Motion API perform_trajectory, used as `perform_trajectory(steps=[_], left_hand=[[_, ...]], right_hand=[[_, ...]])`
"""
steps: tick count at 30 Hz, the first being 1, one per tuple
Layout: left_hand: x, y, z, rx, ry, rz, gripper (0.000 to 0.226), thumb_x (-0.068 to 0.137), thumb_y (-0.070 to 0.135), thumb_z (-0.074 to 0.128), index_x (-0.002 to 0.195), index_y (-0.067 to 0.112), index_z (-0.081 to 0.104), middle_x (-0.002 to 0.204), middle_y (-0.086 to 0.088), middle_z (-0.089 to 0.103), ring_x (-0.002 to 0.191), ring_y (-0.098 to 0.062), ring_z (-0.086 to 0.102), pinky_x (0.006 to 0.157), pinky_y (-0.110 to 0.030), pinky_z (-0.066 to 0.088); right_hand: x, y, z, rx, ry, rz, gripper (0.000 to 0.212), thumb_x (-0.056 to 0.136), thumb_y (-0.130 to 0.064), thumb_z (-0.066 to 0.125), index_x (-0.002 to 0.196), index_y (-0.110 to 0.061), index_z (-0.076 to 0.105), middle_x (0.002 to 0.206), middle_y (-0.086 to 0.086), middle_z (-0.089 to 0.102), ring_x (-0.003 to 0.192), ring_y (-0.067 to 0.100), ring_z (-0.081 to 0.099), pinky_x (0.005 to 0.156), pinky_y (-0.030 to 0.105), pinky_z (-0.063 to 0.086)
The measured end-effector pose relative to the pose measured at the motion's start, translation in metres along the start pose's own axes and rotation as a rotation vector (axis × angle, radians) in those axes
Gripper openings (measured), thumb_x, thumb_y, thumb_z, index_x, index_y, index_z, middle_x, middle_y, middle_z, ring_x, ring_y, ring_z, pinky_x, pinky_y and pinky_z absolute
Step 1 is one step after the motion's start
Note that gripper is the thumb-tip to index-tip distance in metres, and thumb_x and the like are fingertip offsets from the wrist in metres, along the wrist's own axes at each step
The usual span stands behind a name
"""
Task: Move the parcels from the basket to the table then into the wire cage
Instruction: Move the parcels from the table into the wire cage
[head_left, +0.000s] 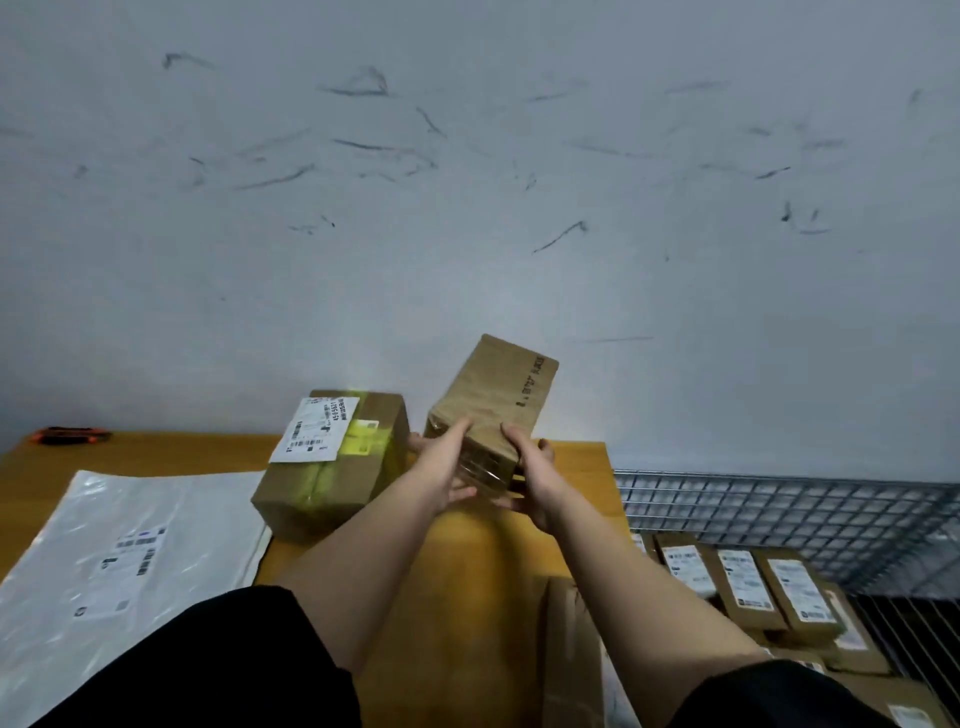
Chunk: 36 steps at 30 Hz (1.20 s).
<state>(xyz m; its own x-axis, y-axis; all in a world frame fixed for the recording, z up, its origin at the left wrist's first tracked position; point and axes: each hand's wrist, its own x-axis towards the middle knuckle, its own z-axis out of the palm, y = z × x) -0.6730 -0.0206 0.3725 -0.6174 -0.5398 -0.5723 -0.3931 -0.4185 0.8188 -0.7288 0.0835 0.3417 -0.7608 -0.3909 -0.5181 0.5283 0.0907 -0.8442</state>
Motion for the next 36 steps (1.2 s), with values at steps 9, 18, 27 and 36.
perform_trajectory(steps=[9, 18, 27, 36], left_hand=[[-0.1, -0.024, -0.027, 0.169, -0.125, 0.16, 0.054, 0.09, 0.051, 0.05, 0.134, 0.022, 0.038, 0.126, -0.013, 0.059, 0.087, -0.022, 0.062, 0.064, -0.03, 0.05], [-0.175, -0.051, 0.008, 0.262, -0.291, 0.243, 0.041, 0.098, 0.043, 0.04, 0.128, 0.018, 0.049, 0.1, -0.003, 0.061, 0.074, -0.013, 0.054, 0.056, -0.023, 0.037], [-0.216, -0.095, 0.121, 0.304, -0.417, 0.211, 0.054, 0.095, 0.05, 0.044, 0.135, 0.015, 0.038, 0.126, -0.009, 0.057, 0.084, -0.014, 0.058, 0.048, -0.023, 0.048], [-0.261, -0.14, 0.28, 0.29, -0.44, 0.226, 0.04, 0.098, 0.04, 0.044, 0.126, 0.012, 0.048, 0.083, -0.001, 0.056, 0.064, -0.012, 0.054, 0.038, -0.016, 0.041]], right_hand=[[-0.128, 0.003, -0.069, 0.025, 0.227, -0.207, 0.097, 0.084, -0.054, 0.064, 0.151, -0.033, -0.003, 0.144, 0.012, 0.038, 0.117, 0.034, 0.052, 0.092, 0.048, 0.052], [-0.208, 0.025, -0.163, 0.042, 0.272, -0.195, 0.057, 0.089, -0.051, 0.058, 0.136, -0.023, 0.041, 0.127, 0.009, 0.053, 0.103, 0.028, 0.058, 0.085, 0.043, 0.053], [-0.241, 0.034, -0.277, 0.184, 0.442, -0.225, 0.044, 0.091, -0.049, 0.057, 0.119, -0.015, 0.055, 0.112, 0.009, 0.062, 0.093, 0.023, 0.062, 0.067, 0.032, 0.052], [-0.258, 0.0, -0.445, 0.062, 0.472, -0.24, 0.063, 0.091, -0.053, 0.054, 0.139, -0.014, 0.041, 0.119, 0.01, 0.058, 0.088, 0.019, 0.059, 0.059, 0.028, 0.048]])
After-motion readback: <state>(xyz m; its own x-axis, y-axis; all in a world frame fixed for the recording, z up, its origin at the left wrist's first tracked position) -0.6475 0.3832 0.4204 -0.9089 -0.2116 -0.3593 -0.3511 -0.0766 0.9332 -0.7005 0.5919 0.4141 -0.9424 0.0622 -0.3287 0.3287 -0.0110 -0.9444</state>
